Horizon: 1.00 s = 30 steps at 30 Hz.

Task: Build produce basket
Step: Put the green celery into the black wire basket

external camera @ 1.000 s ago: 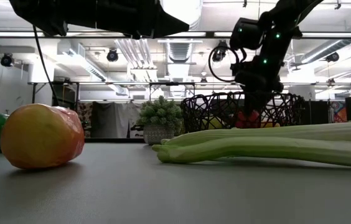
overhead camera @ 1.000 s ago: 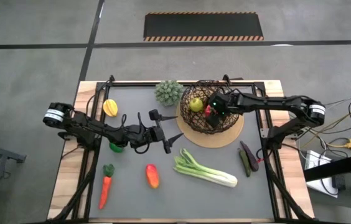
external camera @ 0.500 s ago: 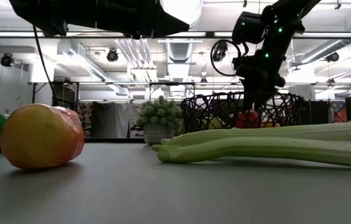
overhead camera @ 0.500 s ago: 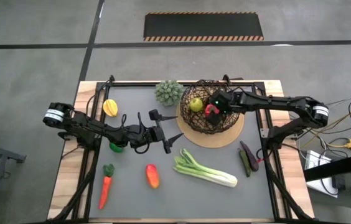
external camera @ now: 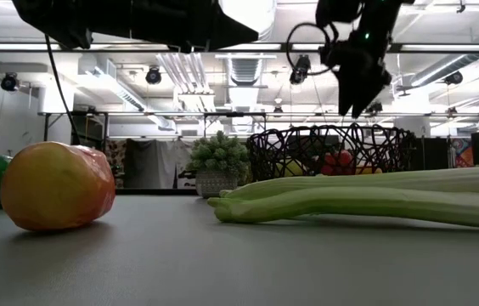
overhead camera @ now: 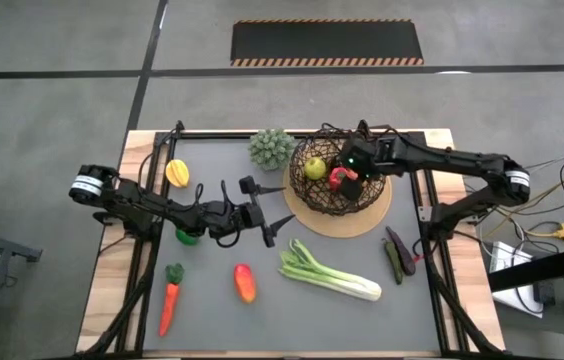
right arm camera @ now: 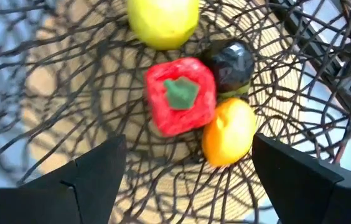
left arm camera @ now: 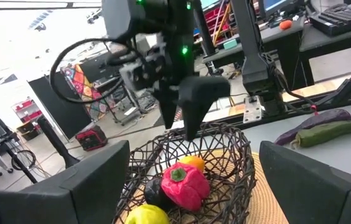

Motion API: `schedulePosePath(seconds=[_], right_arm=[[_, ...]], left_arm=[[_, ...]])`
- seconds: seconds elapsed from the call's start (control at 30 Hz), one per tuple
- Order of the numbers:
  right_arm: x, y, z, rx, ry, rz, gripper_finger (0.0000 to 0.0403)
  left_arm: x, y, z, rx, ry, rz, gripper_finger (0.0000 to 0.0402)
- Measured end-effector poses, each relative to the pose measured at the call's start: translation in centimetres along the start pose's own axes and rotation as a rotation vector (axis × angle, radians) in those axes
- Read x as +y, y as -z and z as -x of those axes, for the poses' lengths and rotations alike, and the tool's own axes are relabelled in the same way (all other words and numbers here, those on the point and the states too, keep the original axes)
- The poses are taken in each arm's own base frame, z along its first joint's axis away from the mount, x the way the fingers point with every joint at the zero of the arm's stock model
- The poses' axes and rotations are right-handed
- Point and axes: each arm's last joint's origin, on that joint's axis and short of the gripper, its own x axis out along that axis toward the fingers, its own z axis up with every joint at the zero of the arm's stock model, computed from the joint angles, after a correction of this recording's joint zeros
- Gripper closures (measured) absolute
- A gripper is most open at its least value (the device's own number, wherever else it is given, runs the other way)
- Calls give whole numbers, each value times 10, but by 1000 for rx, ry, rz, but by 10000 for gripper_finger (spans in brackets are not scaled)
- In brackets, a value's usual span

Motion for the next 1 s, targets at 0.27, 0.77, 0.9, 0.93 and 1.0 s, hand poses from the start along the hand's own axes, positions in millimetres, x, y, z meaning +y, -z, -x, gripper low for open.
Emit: schedulePosePath(seconds=[0.27,0.77,0.9,0.93,1.0], right_arm=[[37,24,28,-86,-108,72,76],[118,78,46,-176,-364,270,76],[133,95,52,-162,-414,291,76],[137,100,53,-163,-432,288,76],[143,108,55,-166,-467,285,76]], left_arm=[[0,0,0,0,1,0,63],[-4,-3,2,-11,15,7,63],[-8,-8,4,-29,28,14,63],[-9,-10,5,-32,32,15,63],[-11,-12,6,-38,40,17,63]])
